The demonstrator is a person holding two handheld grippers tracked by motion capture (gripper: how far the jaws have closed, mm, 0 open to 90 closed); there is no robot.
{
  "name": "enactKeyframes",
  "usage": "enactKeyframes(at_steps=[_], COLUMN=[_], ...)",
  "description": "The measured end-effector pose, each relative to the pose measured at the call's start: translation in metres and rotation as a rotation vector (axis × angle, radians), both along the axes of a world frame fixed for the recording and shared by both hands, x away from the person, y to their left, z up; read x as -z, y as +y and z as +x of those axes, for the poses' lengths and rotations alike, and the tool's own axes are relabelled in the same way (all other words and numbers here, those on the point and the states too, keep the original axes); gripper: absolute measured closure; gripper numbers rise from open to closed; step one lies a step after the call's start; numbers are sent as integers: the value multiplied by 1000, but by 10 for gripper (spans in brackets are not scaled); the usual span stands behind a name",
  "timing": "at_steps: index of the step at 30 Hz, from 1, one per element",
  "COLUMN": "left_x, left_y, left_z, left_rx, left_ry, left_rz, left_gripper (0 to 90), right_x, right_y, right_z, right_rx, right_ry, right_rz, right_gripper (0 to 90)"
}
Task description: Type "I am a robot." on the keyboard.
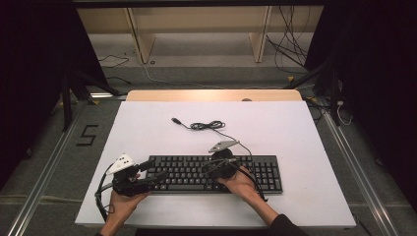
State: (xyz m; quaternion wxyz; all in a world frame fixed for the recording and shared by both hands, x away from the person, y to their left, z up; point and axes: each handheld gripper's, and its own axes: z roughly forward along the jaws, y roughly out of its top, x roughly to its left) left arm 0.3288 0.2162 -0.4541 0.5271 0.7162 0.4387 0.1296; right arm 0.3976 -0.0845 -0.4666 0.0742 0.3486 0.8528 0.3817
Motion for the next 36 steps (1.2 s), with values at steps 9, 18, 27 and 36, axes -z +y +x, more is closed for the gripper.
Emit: enactKeyframes(at_steps=[9,18,27,36], left_x=[0,0,1,1], left_y=[0,0,0,-7], left_z=[0,0,2,8], left_rx=[-1,1,-2,8], left_ry=[0,2,14,36], left_rz=[1,4,19,48], left_gripper=[253,253,255,359], right_x=[4,8,-1,-16], right_y=[1,7,-4,-19], right_z=[1,-3,-4,-13], right_rx=[-7,-8,17,-3], right_ry=[10,-20,-6,-21], right_rz=[-17,-56,47,156], right_gripper=[900,900,775,531])
